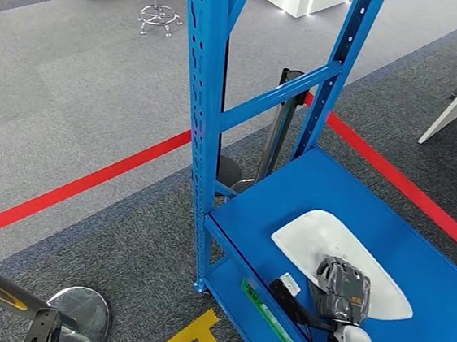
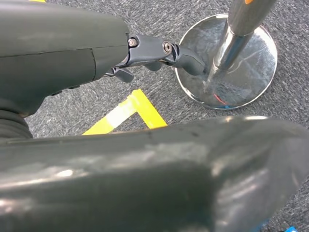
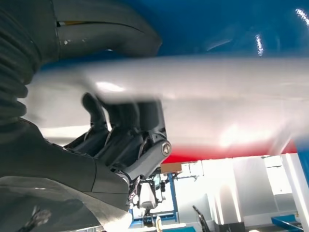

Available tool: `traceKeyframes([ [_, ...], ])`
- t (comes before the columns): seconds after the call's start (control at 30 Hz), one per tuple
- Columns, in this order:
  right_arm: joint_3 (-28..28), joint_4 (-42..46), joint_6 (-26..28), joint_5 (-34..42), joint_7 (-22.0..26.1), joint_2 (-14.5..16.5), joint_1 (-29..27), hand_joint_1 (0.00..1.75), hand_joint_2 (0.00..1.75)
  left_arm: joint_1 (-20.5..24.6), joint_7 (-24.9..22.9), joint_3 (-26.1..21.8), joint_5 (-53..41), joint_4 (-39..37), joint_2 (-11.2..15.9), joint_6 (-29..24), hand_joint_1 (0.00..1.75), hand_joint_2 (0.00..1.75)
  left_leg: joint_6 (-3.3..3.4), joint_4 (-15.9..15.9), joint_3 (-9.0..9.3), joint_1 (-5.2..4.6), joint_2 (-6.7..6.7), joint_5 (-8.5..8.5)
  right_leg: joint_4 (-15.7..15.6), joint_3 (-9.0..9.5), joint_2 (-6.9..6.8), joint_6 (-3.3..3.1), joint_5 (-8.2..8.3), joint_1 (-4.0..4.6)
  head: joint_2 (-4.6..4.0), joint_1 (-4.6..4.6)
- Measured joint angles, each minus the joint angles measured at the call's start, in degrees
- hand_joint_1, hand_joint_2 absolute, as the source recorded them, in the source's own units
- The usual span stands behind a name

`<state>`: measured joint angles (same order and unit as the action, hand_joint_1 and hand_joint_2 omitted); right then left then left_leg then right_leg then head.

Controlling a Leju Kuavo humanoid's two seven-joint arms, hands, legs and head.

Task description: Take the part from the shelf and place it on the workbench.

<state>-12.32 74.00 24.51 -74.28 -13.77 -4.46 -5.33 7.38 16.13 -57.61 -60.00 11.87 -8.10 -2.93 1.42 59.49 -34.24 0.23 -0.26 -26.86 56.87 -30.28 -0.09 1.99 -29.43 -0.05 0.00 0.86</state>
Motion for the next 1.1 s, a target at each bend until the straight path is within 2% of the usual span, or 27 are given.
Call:
traceKeyframes([
  [0.27,1.92,-0.94,4.19,0.61,4.6,0.04,-0.29,1.75,1.75,0.03,0.01,0.01,0.08,0.0,-0.01,-0.05,0.0,0.0,0.0,0.0,0.0,-0.01,0.0,0.0,0.0,0.03,-0.01,0.0,0.0,0.0,0.0,0.0],
  [0.4,3.07,0.64,10.31,6.03,11.28,0.56,-1.82,1.75,1.75,-0.02,0.15,0.01,0.5,0.0,-0.01,-0.34,0.0,0.0,0.0,0.01,-0.15,-0.02,-0.02,0.01,0.01,0.4,-0.03,0.02,0.04,0.0,0.0,0.0],
  [0.5,4.24,4.57,12.7,11.01,16.41,1.58,-3.29,1.75,1.75,-0.05,0.5,0.0,0.97,0.0,-0.01,-0.59,0.0,0.0,0.01,0.01,-0.23,-0.01,-0.01,0.02,0.02,0.49,0.0,0.03,0.08,0.0,0.0,-0.01],
  [0.7,6.01,10.12,12.93,12.76,19.25,3.14,-4.88,1.75,1.75,-0.06,0.7,-0.02,1.1,0.0,-0.01,-0.67,0.0,0.0,0.0,-0.01,-0.23,0.0,-0.01,0.01,0.02,0.45,-0.01,0.01,0.05,0.0,0.0,-0.01],
  [1.1,7.69,15.43,12.93,14.09,25.05,6.06,-6.91,1.75,1.75,-0.17,1.02,-0.04,1.44,0.0,-0.01,-0.77,0.0,0.0,0.0,-0.01,-0.24,-0.01,-0.01,0.01,0.02,0.45,-0.01,0.01,0.04,0.0,0.0,-0.01],
])
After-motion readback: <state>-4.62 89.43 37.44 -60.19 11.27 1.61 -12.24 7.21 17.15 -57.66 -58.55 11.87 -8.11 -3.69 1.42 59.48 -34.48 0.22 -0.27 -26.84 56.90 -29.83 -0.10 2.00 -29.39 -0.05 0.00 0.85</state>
